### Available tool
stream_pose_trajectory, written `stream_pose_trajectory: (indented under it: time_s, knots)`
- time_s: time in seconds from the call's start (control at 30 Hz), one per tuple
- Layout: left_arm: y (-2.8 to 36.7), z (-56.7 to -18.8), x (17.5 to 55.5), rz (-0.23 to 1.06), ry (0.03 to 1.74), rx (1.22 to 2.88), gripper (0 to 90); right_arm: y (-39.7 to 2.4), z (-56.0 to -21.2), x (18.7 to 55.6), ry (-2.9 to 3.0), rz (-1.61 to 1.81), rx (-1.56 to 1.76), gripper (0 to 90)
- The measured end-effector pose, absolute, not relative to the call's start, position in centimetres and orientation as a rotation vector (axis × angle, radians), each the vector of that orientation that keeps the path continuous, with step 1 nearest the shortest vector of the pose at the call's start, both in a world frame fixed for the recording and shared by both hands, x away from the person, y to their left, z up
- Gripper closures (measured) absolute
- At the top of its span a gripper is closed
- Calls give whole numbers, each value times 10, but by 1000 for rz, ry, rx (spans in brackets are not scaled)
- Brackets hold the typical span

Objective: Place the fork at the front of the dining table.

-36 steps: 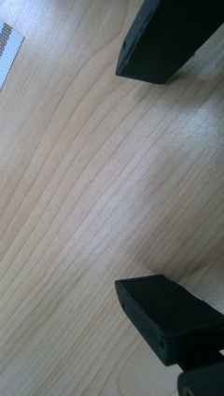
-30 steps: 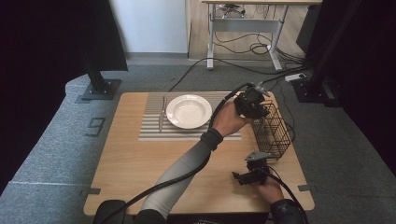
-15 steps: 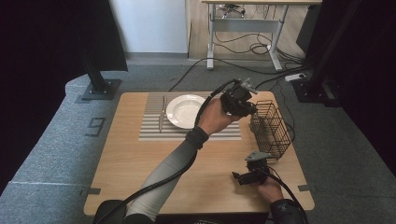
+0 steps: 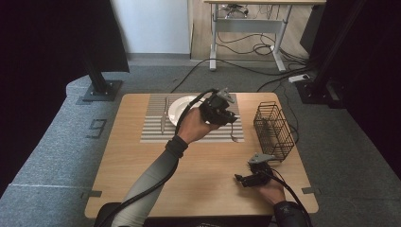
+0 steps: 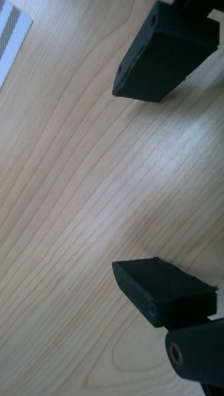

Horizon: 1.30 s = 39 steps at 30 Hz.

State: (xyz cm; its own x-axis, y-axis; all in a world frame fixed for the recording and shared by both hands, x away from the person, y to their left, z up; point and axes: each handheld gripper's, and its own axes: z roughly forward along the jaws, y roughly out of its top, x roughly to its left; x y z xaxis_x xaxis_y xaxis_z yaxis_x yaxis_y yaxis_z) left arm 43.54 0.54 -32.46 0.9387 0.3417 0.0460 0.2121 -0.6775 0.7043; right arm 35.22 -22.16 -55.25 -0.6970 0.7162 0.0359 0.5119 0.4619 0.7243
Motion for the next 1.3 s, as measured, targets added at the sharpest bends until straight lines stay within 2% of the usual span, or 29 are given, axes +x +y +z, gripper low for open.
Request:
stream_pose_trajectory:
  time_s: [0.37, 0.5, 0.7, 0.83, 1.17, 1.3]
  knots:
    - [33, -360, 427, 161, 393, 2351, 776, -213, -534, 356, 2458, 1166, 963, 219]
    - [38, -366, 424, 153, 383, 2352, 776, -208, -522, 363, 2443, 1243, 926, 278]
    - [43, -371, 418, 148, 370, 2348, 776, -195, -506, 375, 2422, 1300, 862, 314]
    - [46, -375, 414, 136, 345, 2349, 776, -184, -496, 381, 2429, 1335, 795, 384]
    - [51, -379, 409, 118, 312, 2343, 776, -163, -481, 389, 2486, 1395, 611, 643]
    - [52, -379, 409, 98, 304, 2335, 776, -159, -481, 391, 2510, 1388, 589, 680]
